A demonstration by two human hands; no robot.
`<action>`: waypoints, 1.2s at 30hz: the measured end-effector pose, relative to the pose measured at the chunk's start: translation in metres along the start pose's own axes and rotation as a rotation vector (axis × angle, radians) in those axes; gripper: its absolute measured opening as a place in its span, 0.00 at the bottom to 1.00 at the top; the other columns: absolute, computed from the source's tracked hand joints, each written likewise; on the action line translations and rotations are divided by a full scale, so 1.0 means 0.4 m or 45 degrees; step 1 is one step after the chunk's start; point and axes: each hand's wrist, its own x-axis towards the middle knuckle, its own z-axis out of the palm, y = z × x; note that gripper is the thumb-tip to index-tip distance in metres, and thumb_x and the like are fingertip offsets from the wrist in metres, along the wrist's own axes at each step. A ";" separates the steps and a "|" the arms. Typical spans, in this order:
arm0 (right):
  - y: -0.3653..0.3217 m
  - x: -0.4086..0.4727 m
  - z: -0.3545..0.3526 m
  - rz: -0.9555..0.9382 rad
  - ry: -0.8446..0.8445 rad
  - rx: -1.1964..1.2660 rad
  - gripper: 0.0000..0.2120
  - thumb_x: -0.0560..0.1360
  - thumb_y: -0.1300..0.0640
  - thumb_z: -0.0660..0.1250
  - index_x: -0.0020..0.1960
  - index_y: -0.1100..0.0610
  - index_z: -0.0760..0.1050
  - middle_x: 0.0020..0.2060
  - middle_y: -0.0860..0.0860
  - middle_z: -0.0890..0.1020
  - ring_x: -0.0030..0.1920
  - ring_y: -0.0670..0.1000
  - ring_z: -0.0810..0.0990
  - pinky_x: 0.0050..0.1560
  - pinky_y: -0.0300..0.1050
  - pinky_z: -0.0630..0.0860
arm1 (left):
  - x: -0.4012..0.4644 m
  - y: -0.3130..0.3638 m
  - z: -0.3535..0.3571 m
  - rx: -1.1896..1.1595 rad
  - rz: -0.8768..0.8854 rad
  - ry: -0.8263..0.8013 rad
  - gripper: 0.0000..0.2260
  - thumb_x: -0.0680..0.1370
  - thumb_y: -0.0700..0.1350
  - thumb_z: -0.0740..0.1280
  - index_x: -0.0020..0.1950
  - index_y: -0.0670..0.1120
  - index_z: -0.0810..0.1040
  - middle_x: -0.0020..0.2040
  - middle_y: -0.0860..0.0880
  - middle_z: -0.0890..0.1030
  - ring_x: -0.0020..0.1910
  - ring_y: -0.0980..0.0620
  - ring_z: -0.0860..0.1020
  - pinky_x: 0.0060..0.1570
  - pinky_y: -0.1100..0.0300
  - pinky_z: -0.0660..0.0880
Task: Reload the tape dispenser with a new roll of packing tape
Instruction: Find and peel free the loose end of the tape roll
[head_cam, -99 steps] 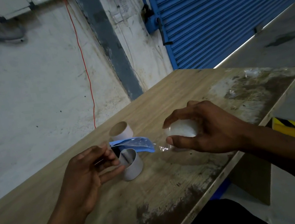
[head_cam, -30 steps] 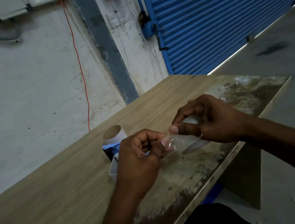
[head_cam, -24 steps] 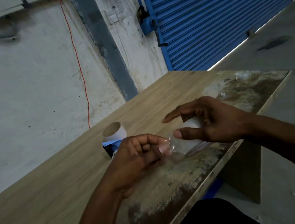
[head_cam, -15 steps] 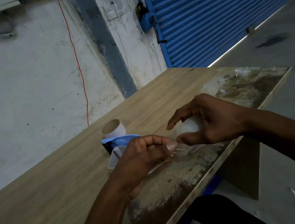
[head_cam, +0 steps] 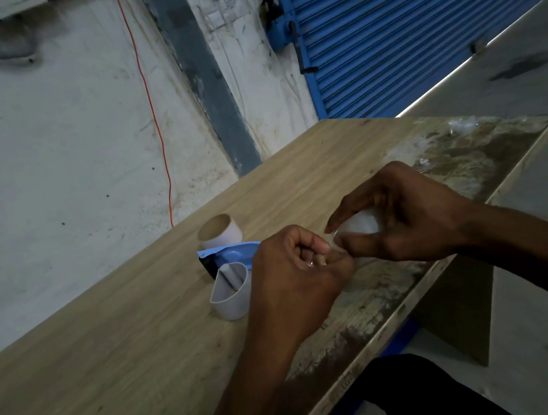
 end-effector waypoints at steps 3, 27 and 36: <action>0.008 -0.005 -0.001 0.008 0.037 -0.038 0.09 0.72 0.55 0.77 0.52 0.49 0.87 0.48 0.39 0.87 0.47 0.35 0.85 0.49 0.42 0.83 | 0.003 0.000 0.007 -0.013 0.005 0.009 0.09 0.67 0.40 0.79 0.38 0.48 0.80 0.32 0.46 0.82 0.29 0.57 0.74 0.29 0.62 0.73; 0.022 0.027 0.013 -0.030 0.119 0.046 0.08 0.73 0.58 0.76 0.51 0.52 0.88 0.45 0.41 0.88 0.43 0.41 0.87 0.42 0.49 0.84 | 0.037 0.022 -0.005 0.164 0.064 0.272 0.10 0.66 0.46 0.79 0.36 0.52 0.78 0.27 0.57 0.76 0.25 0.61 0.71 0.28 0.65 0.67; 0.028 0.029 0.018 -0.054 0.113 0.062 0.07 0.74 0.58 0.76 0.51 0.53 0.88 0.46 0.41 0.88 0.44 0.39 0.86 0.43 0.44 0.84 | 0.041 0.009 -0.030 0.201 0.033 0.192 0.10 0.65 0.46 0.79 0.36 0.51 0.79 0.27 0.56 0.77 0.25 0.61 0.71 0.29 0.62 0.68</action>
